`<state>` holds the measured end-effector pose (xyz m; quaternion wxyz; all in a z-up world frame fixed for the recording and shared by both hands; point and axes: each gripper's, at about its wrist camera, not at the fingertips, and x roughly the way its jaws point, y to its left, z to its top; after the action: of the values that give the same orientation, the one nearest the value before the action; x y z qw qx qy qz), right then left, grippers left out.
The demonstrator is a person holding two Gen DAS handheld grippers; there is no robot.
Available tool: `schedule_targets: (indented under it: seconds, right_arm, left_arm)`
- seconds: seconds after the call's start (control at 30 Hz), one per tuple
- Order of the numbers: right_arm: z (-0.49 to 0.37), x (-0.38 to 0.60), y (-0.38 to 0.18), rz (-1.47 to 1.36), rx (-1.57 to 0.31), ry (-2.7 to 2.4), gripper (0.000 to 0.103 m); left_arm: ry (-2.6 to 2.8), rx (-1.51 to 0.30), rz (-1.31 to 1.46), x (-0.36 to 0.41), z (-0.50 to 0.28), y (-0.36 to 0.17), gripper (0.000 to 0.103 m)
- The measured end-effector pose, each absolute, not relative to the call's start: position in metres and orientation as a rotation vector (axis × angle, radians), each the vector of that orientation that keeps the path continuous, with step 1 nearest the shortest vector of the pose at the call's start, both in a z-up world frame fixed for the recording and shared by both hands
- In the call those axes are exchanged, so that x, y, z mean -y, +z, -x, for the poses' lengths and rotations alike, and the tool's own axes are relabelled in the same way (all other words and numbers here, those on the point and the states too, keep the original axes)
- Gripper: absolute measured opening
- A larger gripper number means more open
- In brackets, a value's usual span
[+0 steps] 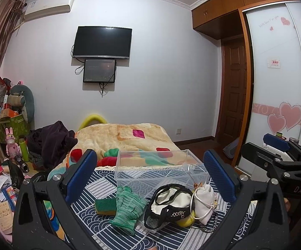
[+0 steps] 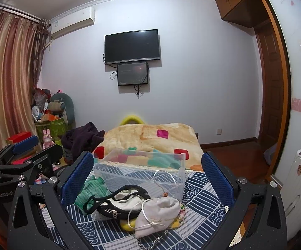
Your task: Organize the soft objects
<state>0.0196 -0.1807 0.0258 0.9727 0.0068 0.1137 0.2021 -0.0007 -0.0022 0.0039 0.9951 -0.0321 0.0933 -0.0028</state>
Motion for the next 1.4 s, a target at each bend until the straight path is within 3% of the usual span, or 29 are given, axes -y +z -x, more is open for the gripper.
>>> schedule_targets:
  seconds: [1.4]
  right_arm:
    - [-0.0176,0.1787,0.0254,-0.026,-0.22,0.418,0.103]
  left_arm:
    - [-0.01,-0.184,0.065,0.0047,0.0009,0.0065,0.103]
